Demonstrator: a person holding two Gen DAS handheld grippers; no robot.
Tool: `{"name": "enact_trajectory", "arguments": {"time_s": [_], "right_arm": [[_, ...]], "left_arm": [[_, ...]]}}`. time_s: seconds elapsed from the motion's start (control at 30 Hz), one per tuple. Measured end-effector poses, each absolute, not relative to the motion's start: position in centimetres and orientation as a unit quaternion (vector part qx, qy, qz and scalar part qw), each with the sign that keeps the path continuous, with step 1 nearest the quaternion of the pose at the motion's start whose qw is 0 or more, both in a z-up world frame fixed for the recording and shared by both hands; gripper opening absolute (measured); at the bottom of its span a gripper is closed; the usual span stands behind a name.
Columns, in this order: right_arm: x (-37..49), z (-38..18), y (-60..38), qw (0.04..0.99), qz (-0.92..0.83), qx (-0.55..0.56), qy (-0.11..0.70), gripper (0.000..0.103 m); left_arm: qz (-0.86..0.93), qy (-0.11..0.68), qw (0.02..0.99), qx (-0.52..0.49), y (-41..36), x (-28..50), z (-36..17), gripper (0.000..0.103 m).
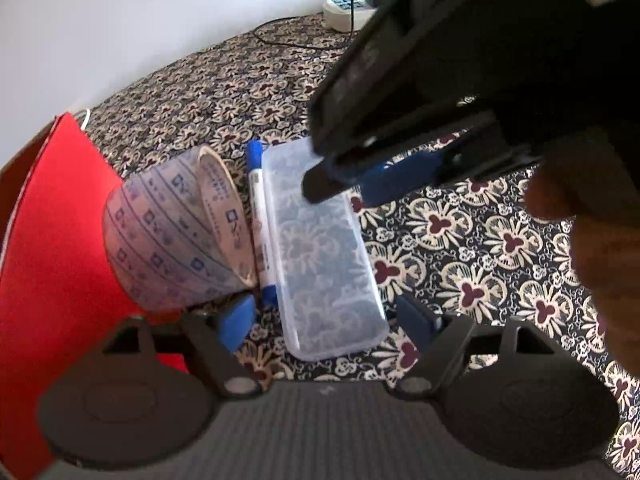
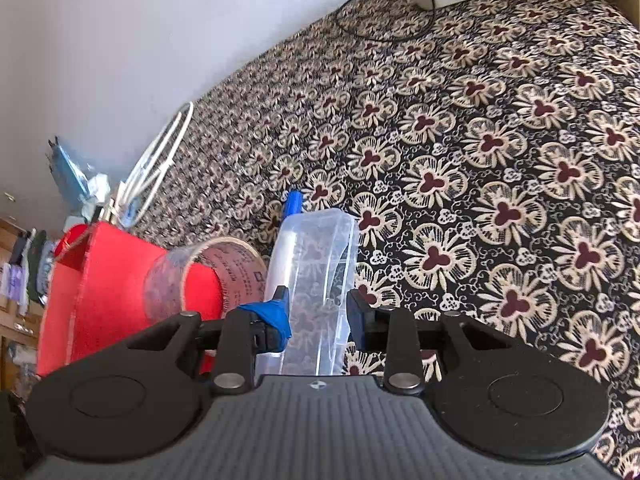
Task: Organize rigid objects
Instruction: 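Lift the pencil case with the right gripper and carry it over the red box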
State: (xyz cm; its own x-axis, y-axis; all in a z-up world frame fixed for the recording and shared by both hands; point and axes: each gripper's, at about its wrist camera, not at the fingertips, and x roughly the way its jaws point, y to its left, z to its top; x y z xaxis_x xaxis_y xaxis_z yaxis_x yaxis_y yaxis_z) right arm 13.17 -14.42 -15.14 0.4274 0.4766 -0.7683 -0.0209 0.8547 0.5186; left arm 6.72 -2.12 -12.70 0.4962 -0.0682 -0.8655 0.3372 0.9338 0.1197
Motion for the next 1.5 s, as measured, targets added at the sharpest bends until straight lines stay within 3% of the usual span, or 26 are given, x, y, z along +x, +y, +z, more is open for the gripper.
{"name": "enact_trajectory", "arguments": {"time_s": [0.2, 0.27, 0.43, 0.5, 0.57, 1.5], "right_arm": [[13.1, -15.7, -14.7, 0.809, 0.162, 0.249, 0.508, 0.016], [12.8, -15.7, -15.0, 0.808, 0.165, 0.25, 0.507, 0.014], [11.1, -15.5, -16.1, 0.807, 0.166, 0.254, 0.506, 0.013], [9.9, -15.5, -16.6, 0.805, 0.169, 0.254, 0.509, 0.013], [8.9, -15.7, -17.2, 0.797, 0.174, 0.262, 0.515, 0.013], [-5.0, -15.9, -20.3, 0.76, 0.195, 0.273, 0.557, 0.016]], "left_arm": [[-0.132, 0.486, 0.856, 0.117, -1.8, 7.0, -12.9, 0.079], [-0.136, 0.487, 0.855, 0.116, -1.8, 7.0, -12.8, 0.07], [-0.14, 0.492, 0.852, 0.114, -1.7, 6.6, -12.6, 0.068], [-0.144, 0.494, 0.851, 0.109, -1.6, 6.3, -12.4, 0.064], [-0.152, 0.493, 0.85, 0.103, -1.6, 5.5, -12.0, 0.051], [-0.179, 0.529, 0.825, 0.087, -2.4, -7.2, -11.5, 0.049]]}}
